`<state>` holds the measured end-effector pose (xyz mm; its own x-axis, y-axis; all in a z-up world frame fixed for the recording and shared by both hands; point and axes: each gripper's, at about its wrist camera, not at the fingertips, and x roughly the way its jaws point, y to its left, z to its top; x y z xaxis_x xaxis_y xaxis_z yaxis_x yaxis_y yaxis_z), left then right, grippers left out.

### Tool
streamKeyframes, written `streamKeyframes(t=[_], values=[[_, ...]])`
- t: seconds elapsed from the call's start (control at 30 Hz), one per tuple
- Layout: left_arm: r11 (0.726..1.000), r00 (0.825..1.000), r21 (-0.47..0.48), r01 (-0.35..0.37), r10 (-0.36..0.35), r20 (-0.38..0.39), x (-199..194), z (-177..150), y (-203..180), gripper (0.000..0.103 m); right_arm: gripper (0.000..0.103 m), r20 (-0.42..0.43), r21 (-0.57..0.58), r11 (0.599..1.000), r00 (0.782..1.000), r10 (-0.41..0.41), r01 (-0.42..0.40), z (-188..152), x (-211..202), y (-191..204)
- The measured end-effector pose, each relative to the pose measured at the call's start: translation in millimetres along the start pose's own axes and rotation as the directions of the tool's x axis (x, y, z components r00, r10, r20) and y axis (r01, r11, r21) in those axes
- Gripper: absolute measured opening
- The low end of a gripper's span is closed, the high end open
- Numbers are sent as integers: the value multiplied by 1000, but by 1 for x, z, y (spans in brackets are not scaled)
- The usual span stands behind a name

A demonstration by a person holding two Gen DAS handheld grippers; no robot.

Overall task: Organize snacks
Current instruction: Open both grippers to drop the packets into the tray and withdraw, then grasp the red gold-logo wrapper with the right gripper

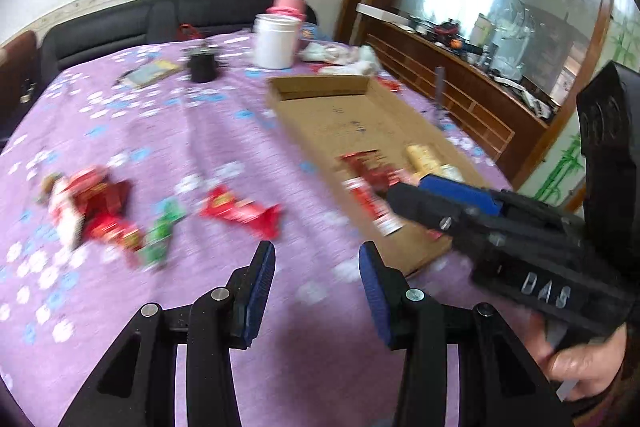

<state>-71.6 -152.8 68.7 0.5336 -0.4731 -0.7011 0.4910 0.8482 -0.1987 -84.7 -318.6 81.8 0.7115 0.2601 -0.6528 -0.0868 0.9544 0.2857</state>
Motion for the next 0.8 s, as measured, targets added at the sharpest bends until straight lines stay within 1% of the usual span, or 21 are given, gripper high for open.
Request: streamKeyframes(t=[0.1, 0.2, 0.27, 0.3, 0.4, 0.47, 0.57, 0.6, 0.7, 0.73, 0.77, 0.8], values=[[998, 999, -35, -51, 51, 1, -13, -19, 32, 46, 39, -33, -25, 1000, 999, 17, -18, -1, 13, 17], [987, 993, -112, -119, 119, -6, -23, -41, 79, 46, 39, -91, -66, 998, 996, 18, -24, 1, 33, 34], [973, 986, -159, -165, 165, -12, -26, -48, 102, 46, 39, -127, -93, 995, 992, 25, -37, 4, 49, 42], [959, 979, -196, -203, 204, -17, -28, -54, 119, 46, 39, -153, -113, 993, 988, 23, -41, 7, 60, 47], [933, 969, -262, -245, 245, -33, -29, -61, 148, 46, 40, -204, -159, 986, 979, 16, -50, 15, 87, 59], [923, 976, -318, -216, 216, -36, -32, -66, 164, 46, 43, -233, -202, 979, 972, -9, -39, 20, 104, 64], [925, 976, -315, -213, 214, -31, -32, -68, 166, 46, 43, -256, -251, 968, 964, -67, 0, 25, 126, 67], [928, 979, -314, -201, 201, -32, -30, -69, 167, 46, 43, -262, -260, 965, 961, -84, 14, 25, 132, 65], [935, 983, -308, -177, 180, -21, -32, -68, 166, 46, 43, -291, -239, 971, 953, -82, 11, 21, 143, 57], [935, 985, -311, -170, 171, -23, -31, -68, 167, 46, 37, -287, -234, 972, 955, -78, 9, 20, 143, 55], [935, 985, -313, -167, 168, -24, -31, -68, 167, 46, 23, -274, -238, 971, 958, -80, 13, 18, 141, 56], [934, 986, -319, -162, 163, -24, -31, -69, 167, 46, 19, -273, -242, 970, 958, -84, 16, 17, 141, 58]])
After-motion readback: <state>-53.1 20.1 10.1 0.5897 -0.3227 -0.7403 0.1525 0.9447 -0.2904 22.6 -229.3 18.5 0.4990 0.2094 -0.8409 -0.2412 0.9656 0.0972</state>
